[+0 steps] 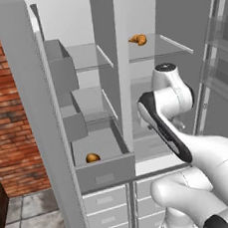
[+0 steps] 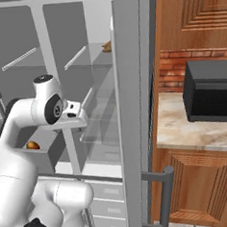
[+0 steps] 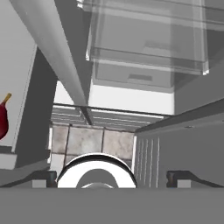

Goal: Take the mango and pear from the fridge shelf and place them in the freezer drawer to begin freezing them.

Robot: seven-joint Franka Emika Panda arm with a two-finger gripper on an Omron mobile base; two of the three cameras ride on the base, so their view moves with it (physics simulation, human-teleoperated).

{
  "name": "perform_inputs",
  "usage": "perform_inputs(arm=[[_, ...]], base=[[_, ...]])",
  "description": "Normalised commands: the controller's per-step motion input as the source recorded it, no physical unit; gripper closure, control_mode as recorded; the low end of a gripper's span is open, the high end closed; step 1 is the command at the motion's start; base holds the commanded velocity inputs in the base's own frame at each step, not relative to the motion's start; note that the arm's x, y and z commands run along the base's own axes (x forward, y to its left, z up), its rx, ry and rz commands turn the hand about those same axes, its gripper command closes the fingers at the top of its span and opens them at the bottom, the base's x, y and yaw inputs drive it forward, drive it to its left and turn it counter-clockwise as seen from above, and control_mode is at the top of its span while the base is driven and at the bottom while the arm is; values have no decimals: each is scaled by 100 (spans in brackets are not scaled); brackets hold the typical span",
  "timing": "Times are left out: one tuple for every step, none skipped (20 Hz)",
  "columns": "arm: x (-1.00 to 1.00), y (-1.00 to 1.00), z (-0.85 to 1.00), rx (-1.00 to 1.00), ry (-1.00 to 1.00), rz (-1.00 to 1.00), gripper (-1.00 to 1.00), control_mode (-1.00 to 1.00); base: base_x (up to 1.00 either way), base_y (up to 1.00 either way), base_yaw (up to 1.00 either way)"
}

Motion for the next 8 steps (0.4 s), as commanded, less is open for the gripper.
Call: perform_inputs(arm=[[-1, -71, 29, 2, -4, -5, -100, -100], [-1, -71, 26, 2, -4, -5, -100, -100], [-1, -63, 24, 1, -4, -5, -100, -100], [-3, -60, 19, 1, -4, -5, -100, -100], [-6, -65, 15, 3, -5, -4, -100, -100], [-1, -60, 13, 3, -4, -4, -100, -100], [0, -50, 8, 3, -1, -4, -100, -100], [0, -36, 4, 2, 0, -6, -100, -100]], base=[[0, 0, 0], [0, 0, 0], [0, 0, 0], [0, 0, 0], [0, 0, 0], [0, 0, 0], [0, 0, 0], [0, 0, 0]])
